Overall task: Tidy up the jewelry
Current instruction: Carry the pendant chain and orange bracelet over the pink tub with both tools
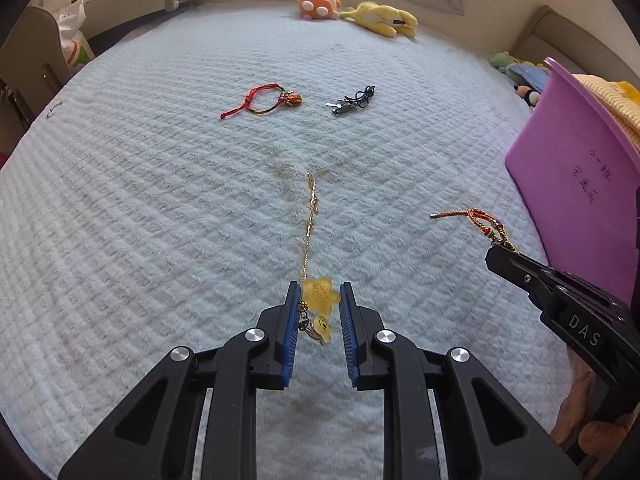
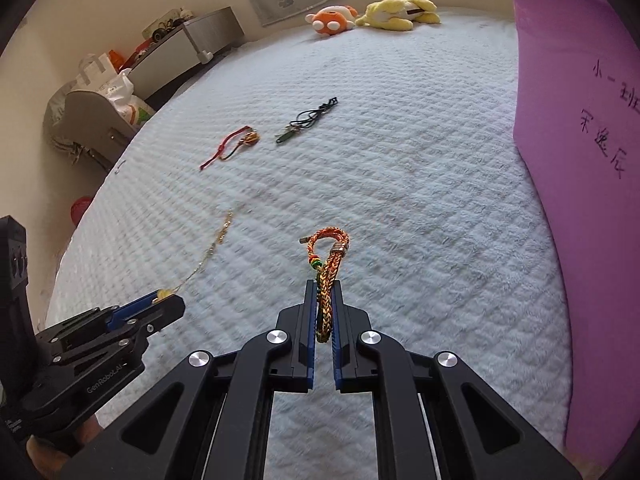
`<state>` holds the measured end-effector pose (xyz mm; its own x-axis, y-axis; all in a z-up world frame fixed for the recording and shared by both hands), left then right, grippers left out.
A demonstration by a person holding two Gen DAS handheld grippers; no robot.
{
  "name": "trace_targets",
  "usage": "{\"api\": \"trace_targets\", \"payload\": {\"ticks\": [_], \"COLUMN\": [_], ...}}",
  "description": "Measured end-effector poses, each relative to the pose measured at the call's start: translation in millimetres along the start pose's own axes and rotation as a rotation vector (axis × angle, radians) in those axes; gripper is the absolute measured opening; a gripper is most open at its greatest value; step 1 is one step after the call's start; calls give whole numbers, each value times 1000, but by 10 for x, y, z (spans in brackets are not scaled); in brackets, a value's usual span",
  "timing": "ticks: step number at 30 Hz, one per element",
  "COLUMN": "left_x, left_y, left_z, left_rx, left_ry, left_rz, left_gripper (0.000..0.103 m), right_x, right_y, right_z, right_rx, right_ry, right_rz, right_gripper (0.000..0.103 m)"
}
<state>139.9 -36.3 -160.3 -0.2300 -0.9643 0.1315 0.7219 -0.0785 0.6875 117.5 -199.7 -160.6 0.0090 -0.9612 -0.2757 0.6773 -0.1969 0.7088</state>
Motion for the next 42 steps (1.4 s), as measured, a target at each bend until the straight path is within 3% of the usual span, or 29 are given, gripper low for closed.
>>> {"api": "trace_targets", "payload": {"ticks": [11, 22, 32, 42], "left_x": [225, 868, 1776, 2750], "left_y": [250, 626, 1160, 1709], "left_z": [801, 1367, 1622, 1887], "left_rx": [75, 128, 202, 290], "left_ry": [-55, -141, -267, -379], "left_rz": [-50, -97, -176, -273], "left_gripper": [20, 20, 20, 20], "right_x": [-357, -175, 380, 1120], "right_y": [53, 347, 844, 1203], "right_z": [898, 1753, 2443, 2859], "right_rx": [57, 171, 312, 400], "right_ry": [35, 20, -63, -183], "right_rz": [35, 6, -36, -90], "right_gripper": [7, 7, 7, 7]}}
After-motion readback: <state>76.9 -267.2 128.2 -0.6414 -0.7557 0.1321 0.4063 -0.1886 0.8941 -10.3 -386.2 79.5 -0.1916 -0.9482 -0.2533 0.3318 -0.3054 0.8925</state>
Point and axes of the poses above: each gripper's, at about its wrist camera, not at the fingertips, and z roughly against the way its jaws point, x to its right, y to its top, the point moved 7 cm from there along -z, roughly the way its jaws point, and after that the axes turned 13 degrees about x, right-handed, at the moved point
